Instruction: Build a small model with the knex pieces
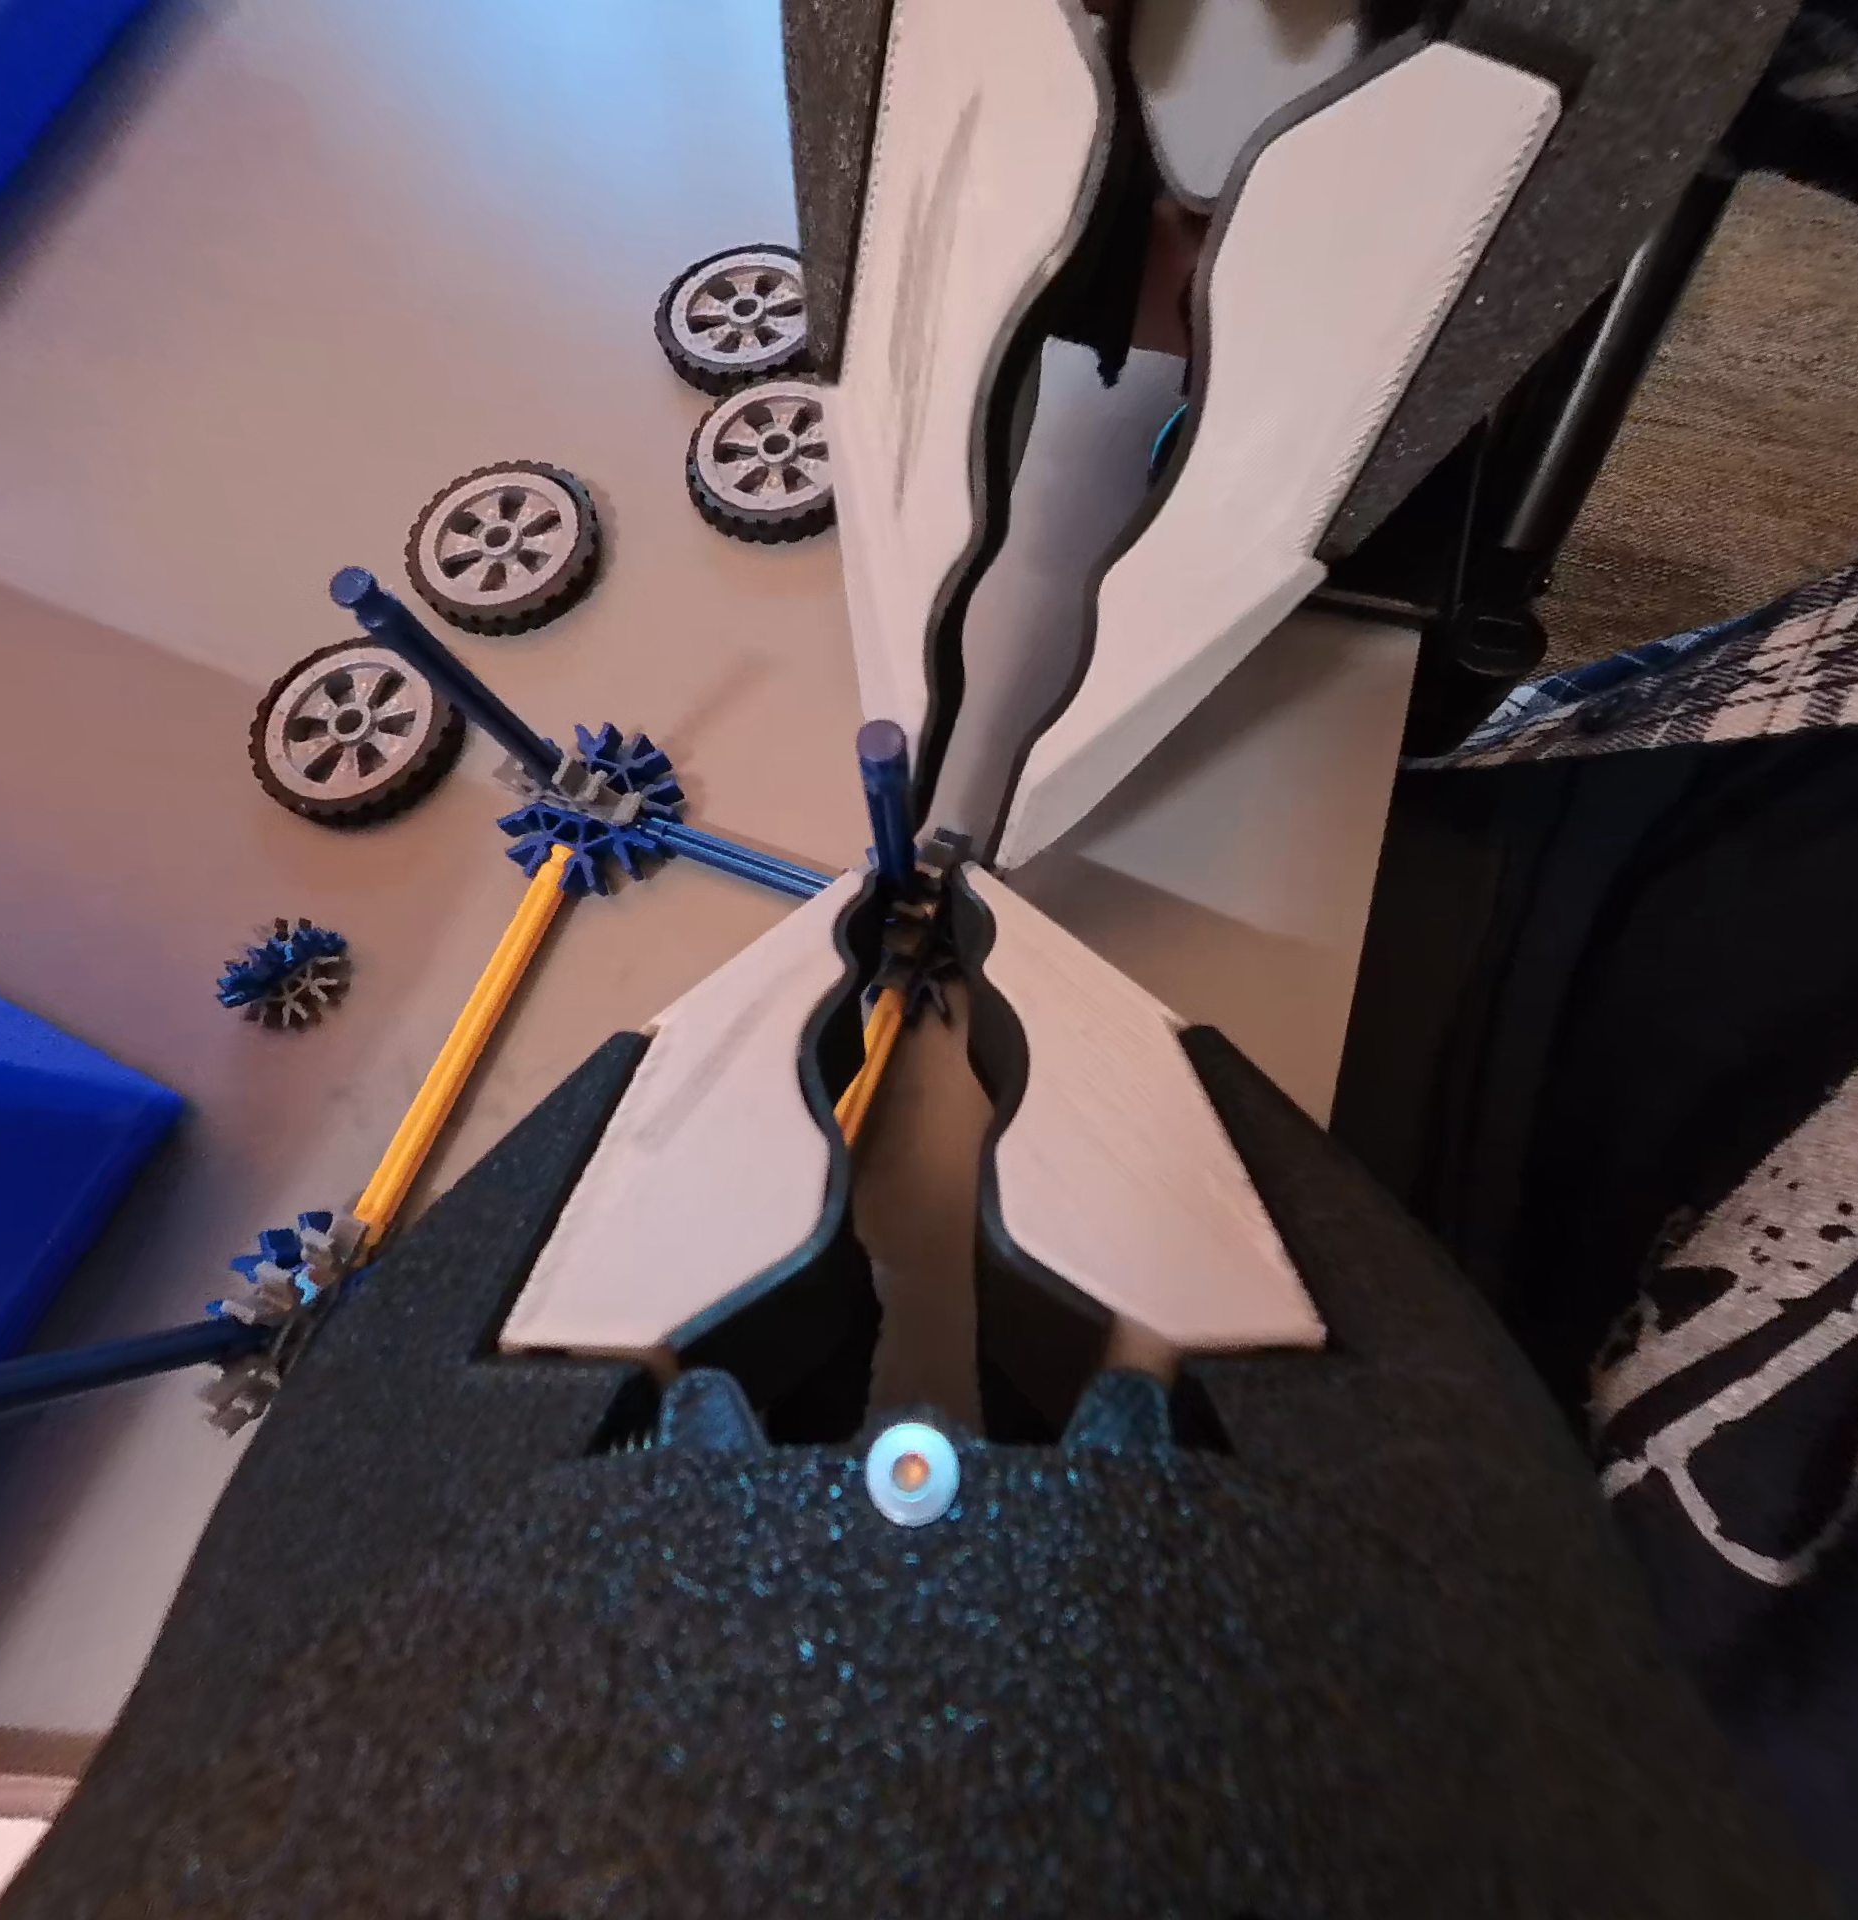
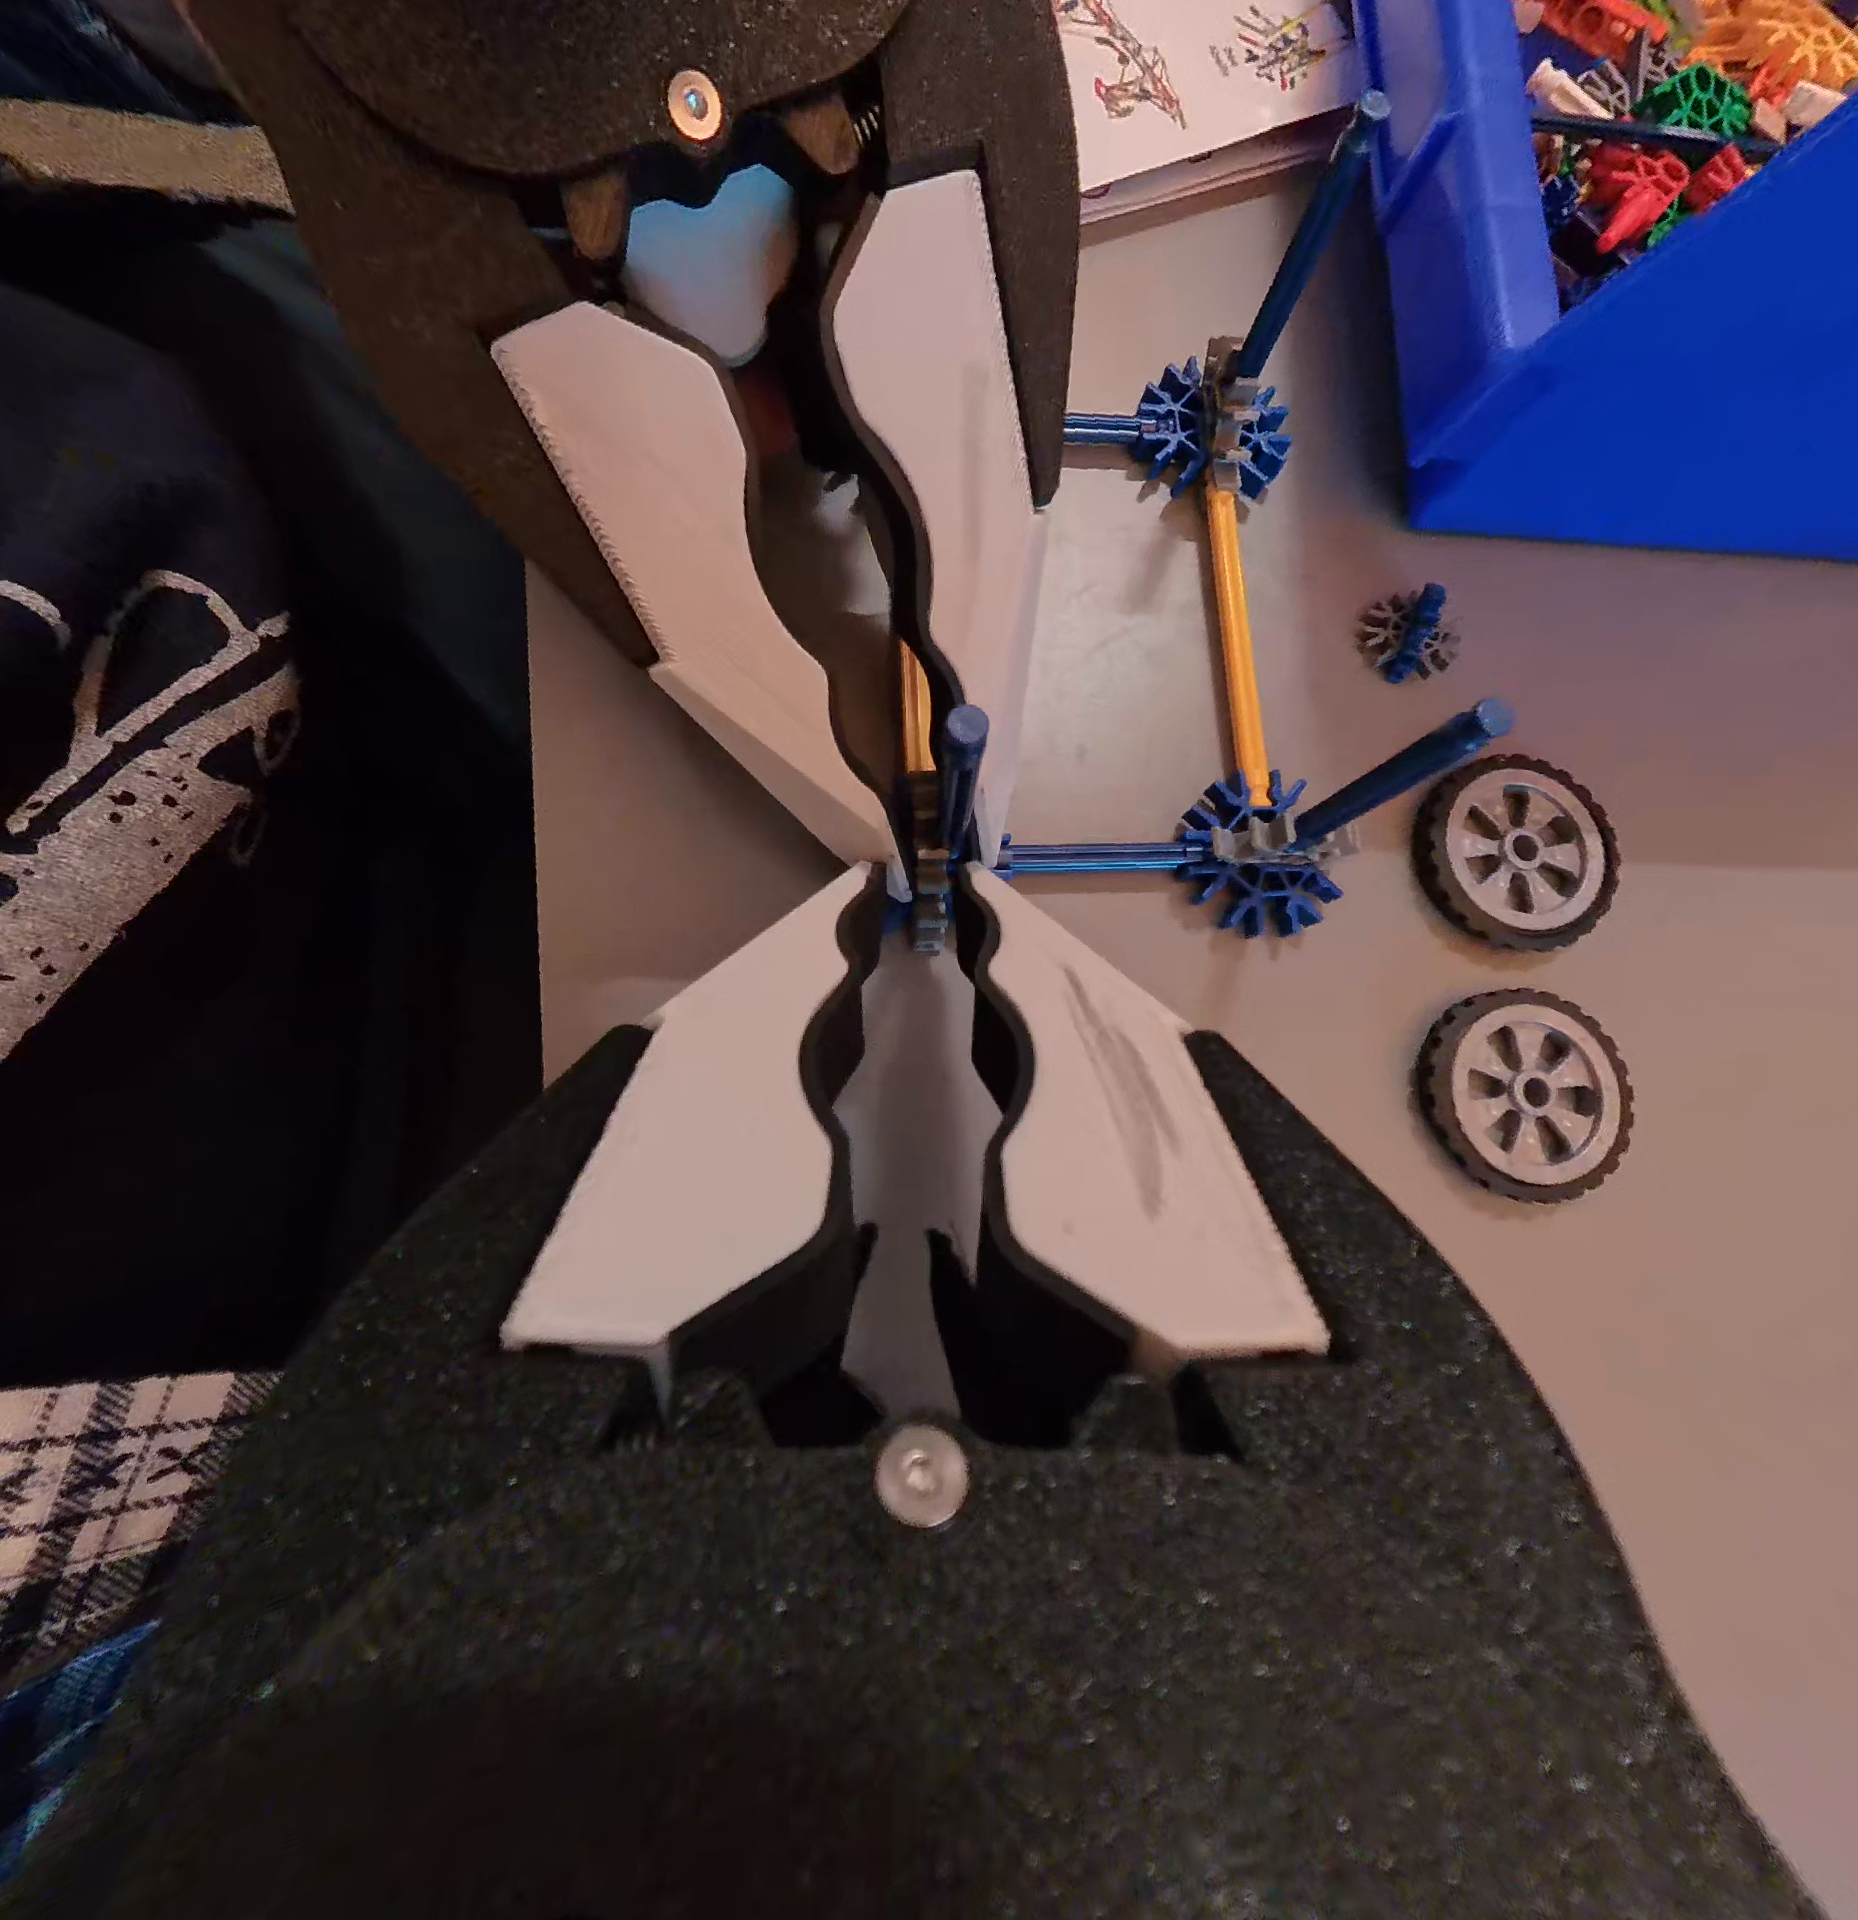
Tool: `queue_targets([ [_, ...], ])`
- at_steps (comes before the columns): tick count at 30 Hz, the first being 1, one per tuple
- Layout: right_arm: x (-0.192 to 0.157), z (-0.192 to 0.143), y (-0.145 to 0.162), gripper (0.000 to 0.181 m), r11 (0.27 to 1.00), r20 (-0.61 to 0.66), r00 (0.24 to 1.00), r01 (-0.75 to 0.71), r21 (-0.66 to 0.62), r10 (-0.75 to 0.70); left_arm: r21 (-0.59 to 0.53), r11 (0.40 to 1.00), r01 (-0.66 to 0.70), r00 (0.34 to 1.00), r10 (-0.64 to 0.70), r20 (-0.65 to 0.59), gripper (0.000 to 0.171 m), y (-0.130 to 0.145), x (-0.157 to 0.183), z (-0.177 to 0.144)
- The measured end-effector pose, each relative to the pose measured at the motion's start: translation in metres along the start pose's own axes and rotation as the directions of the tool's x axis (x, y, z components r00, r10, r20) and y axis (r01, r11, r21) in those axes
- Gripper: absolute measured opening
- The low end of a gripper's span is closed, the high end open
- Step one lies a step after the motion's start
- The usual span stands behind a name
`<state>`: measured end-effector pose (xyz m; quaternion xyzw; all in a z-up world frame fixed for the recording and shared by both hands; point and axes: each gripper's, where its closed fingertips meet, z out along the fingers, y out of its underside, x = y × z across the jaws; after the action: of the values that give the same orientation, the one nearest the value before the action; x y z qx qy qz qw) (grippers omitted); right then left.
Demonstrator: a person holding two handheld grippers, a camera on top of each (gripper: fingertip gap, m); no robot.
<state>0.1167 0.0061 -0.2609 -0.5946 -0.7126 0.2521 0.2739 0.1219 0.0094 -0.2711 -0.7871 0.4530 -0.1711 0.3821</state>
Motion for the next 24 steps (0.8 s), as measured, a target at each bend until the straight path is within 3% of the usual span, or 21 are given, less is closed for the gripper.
queue_targets([
  [24,-0.0036,0.0016,-0.0024,0.01,0.998,0.056,0.997,-0.049,0.032,0.047,0.015,0.999,-0.046,0.997,0.047,-0.056,0.009,0.0021,0.0014,-0.0011],
])
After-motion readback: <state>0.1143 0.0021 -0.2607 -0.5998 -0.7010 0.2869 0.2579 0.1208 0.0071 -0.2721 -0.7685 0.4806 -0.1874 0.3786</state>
